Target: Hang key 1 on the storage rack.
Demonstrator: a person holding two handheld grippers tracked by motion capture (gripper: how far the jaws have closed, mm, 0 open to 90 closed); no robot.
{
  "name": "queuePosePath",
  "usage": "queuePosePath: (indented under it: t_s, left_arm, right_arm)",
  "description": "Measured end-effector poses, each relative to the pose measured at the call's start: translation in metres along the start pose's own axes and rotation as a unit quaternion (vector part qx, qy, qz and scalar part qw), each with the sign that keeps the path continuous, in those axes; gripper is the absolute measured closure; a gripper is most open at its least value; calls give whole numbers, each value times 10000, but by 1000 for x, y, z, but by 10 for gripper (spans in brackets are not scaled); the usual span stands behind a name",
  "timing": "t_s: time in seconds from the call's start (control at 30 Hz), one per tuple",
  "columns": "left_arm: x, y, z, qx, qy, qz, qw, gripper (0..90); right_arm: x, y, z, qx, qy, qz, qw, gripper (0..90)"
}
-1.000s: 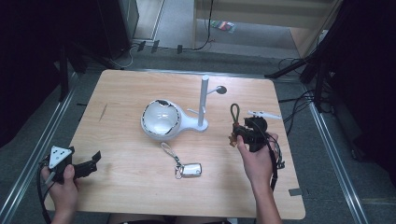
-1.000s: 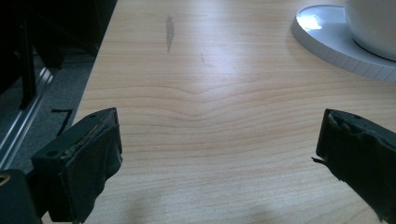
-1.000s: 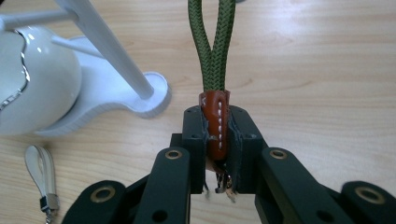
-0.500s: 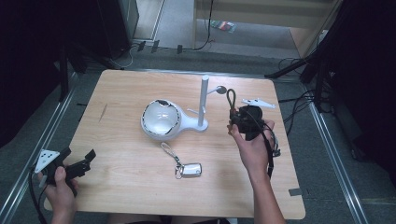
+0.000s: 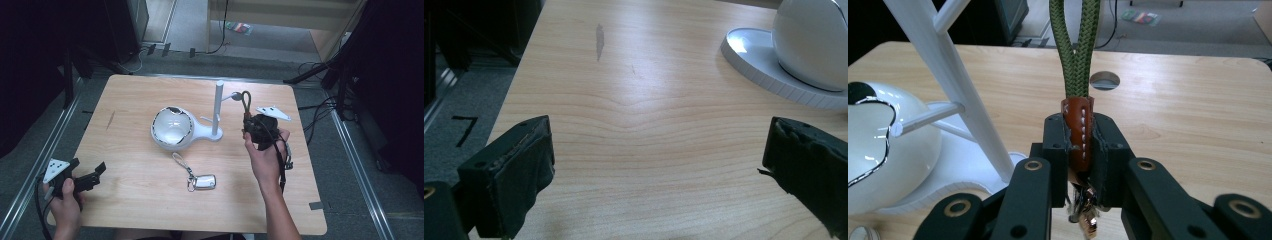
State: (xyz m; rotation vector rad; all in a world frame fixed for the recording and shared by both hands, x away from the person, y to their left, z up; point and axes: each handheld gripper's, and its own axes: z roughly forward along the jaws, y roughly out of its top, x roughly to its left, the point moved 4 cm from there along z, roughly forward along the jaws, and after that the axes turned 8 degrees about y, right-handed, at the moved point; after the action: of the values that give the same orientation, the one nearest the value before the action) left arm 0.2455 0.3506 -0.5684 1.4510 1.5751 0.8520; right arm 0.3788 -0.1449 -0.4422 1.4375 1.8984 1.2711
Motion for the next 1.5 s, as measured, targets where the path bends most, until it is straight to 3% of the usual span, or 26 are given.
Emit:
queuePosePath:
  t_s: [0.2, 0.6, 0.87, 1.3, 1.5]
  left_arm:
    - [-3, 0, 0, 8, 106, 190, 9998, 4]
    - [-3, 0, 1, 48, 90, 150, 9998, 4]
    - [-3, 0, 1, 66, 80, 144, 9998, 4]
    - [-3, 0, 2, 72, 89, 141, 9998, 4]
    - [-2, 0, 2, 80, 85, 146, 9998, 4]
  right_arm:
    - [0, 1, -3, -207, -24, -73, 9998, 794]
    - [6, 1, 0, -552, -282, -410, 9972, 790]
    - [10, 0, 2, -603, -333, -545, 9961, 787]
    - [19, -4, 7, -446, -230, -728, 9961, 784]
    - [24, -2, 4, -546, -174, -803, 9951, 784]
